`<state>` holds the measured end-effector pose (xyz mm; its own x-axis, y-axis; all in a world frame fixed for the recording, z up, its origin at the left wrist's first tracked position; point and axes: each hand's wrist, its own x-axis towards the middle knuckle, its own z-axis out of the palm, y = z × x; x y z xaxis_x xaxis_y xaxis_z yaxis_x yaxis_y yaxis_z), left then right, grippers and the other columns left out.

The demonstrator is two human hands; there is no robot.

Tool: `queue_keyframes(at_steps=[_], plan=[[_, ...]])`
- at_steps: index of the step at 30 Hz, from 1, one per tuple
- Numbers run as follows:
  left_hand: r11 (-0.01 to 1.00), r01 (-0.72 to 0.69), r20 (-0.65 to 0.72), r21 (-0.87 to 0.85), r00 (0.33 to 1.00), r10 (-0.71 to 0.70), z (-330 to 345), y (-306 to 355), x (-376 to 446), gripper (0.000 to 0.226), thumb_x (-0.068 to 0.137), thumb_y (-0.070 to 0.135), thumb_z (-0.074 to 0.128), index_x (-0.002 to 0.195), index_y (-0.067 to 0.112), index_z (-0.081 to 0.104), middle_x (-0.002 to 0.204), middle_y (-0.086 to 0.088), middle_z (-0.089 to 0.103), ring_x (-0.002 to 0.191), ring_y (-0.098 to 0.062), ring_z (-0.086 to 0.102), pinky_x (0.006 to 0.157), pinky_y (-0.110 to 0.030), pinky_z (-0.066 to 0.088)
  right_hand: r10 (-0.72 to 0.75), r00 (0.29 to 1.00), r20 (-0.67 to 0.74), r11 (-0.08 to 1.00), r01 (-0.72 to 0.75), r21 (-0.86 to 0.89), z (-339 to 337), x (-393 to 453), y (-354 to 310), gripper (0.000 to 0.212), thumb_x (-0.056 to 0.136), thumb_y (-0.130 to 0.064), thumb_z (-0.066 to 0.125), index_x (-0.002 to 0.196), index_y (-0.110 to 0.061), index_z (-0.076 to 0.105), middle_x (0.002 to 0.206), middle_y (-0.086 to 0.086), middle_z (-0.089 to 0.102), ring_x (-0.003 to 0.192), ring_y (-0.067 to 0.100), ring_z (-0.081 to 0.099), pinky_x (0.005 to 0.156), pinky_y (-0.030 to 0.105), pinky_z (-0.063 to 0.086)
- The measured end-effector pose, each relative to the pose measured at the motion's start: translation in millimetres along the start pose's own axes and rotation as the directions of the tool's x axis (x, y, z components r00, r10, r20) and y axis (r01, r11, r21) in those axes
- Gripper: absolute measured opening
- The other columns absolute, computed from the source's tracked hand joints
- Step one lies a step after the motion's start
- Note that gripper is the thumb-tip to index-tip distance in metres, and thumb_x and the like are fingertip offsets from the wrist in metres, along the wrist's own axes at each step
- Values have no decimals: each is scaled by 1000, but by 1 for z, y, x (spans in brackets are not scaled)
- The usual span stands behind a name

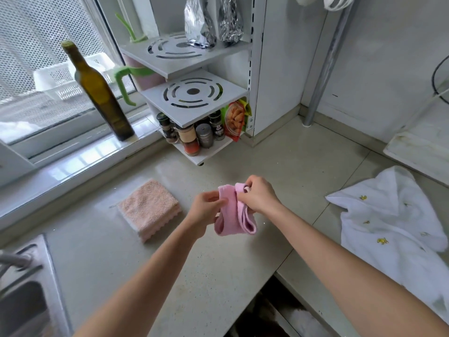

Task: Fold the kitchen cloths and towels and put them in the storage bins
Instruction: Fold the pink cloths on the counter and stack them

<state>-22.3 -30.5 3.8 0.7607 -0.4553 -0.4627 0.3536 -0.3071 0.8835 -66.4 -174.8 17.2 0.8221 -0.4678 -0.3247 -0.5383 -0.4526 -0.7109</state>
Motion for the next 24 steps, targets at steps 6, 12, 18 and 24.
queue_keyframes(at_steps=[6, 12, 18, 24], plan=[[994, -27, 50, -106, 998, 33, -3, 4, -9, 21, 94, 6, 52, 108, 7, 67, 109, -19, 68, 89, -23, 67, 76, -39, 59, -96, 995, -22, 995, 95, -19, 10, -9, -7, 12, 78, -17, 64, 88, -14, 56, 85, 3, 64, 81, 23, 61, 66, 32, 49], [961, -123, 77, -246, 986, 146, -24, 0, -12, 32, 88, 32, 63, 117, 19, 63, 106, -7, 71, 96, -21, 68, 79, -33, 54, -274, 909, 315, 906, 134, 402, 12, -30, -20, 39, 89, 4, 45, 113, -20, 64, 107, 3, 70, 99, 13, 67, 90, 33, 55], [972, -153, 103, -177, 979, 173, -60, -8, -9, 29, 89, 11, 63, 117, 5, 61, 113, -18, 66, 105, -30, 62, 93, -43, 50, -348, 930, 118, 914, 309, 262, -20, -25, -21, 33, 85, 8, 47, 100, -13, 68, 91, 6, 70, 82, 15, 67, 78, 34, 57], [971, -206, 169, -125, 960, 225, -81, -2, -9, 31, 78, 14, 66, 108, 10, 63, 107, -7, 70, 103, -20, 63, 94, -36, 49, -567, 779, 267, 788, 607, -101, -26, -15, -5, 27, 80, -18, 69, 102, -31, 62, 138, -10, 39, 127, 6, 39, 103, 23, 31]])
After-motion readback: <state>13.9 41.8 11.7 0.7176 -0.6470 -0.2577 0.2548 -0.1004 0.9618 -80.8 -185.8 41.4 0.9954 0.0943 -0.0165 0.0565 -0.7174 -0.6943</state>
